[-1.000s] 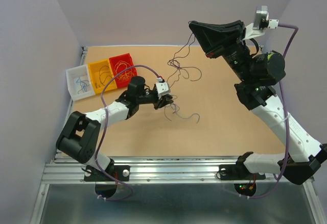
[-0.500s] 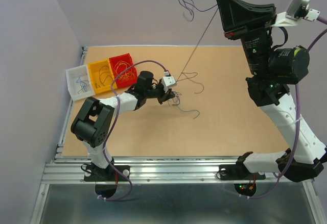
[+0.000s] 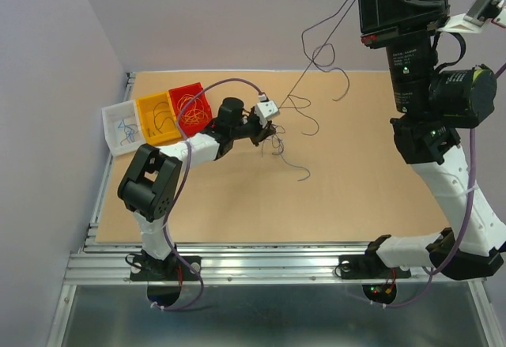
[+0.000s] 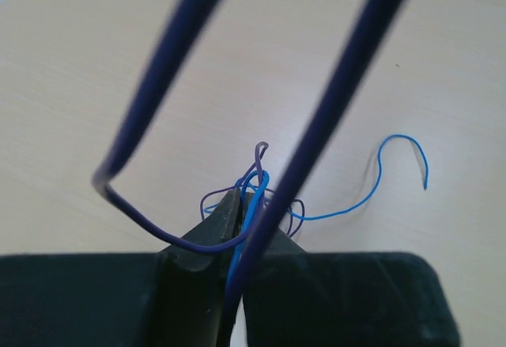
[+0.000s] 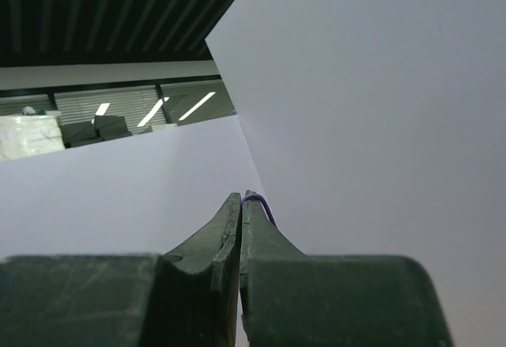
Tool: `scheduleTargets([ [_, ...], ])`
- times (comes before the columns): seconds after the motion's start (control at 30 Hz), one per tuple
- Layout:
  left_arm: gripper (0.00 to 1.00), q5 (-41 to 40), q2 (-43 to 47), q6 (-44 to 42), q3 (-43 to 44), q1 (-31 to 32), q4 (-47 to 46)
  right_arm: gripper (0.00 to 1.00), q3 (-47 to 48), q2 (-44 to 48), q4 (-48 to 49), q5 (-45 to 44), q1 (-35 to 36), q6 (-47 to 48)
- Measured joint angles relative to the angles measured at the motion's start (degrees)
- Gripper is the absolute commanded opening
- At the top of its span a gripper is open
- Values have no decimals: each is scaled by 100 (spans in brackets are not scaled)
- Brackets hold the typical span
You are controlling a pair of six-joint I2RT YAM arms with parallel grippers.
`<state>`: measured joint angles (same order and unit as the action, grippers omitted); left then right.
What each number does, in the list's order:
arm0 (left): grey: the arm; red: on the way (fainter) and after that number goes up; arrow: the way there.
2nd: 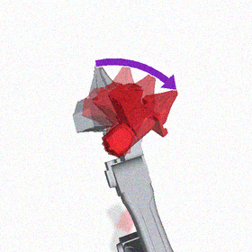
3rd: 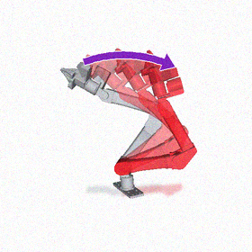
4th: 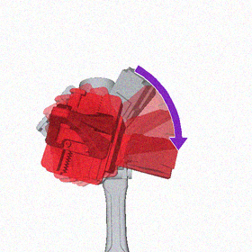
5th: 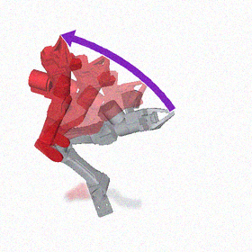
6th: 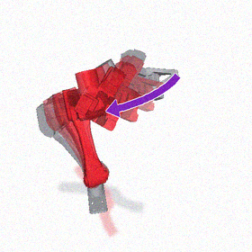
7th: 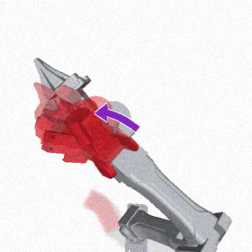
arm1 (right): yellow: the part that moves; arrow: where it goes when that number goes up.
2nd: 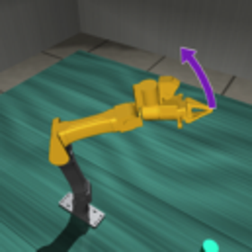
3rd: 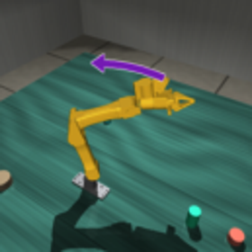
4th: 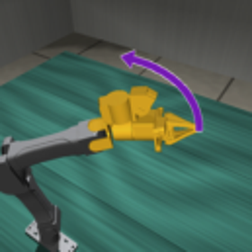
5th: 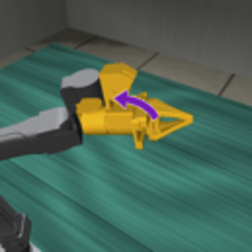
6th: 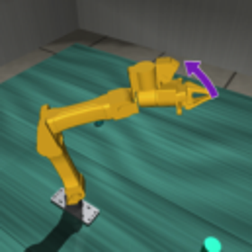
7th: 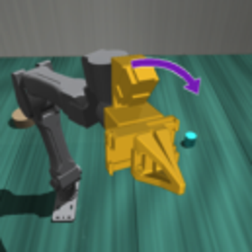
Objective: Untangle the cables
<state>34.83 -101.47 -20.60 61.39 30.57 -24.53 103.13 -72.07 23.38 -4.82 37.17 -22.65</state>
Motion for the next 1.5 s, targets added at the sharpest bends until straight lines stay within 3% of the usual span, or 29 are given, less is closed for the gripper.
scheduleTargets([
  [0.03,39,-44,-105,37,146,-4,7,1,138,-61,-144,-59,0,42],
  [0.1,59,-188,-234,101,328,-9,33,1,302,-129,-212,-101,0,61],
  [0.17,66,-343,-260,181,295,-59,232,1,350,-74,-109,-114,0,63],
  [0.2,73,-396,-249,199,173,-107,245,1,350,57,-44,-114,0,63],
  [0.37,78,-516,52,297,-481,-291,365,1,164,793,411,-153,0,114],
  [0.53,81,-597,544,415,-568,-365,356,1,116,1207,984,-229,0,210],
  [0.67,99,-669,1032,472,-647,-393,278,1,-240,1207,1154,-225,0,214],
  [1.03,99,-660,3143,684,-1381,-802,-26,1,-1517,713,492,-57,0,-452],
  [1.3,99,-866,3397,1386,-1381,-1882,-105,1,-2704,1097,-372,332,0,-1071],
  [1.5,99,-739,3469,1692,-1408,-2280,-155,1,-2798,702,-1429,953,0,-1097],
])
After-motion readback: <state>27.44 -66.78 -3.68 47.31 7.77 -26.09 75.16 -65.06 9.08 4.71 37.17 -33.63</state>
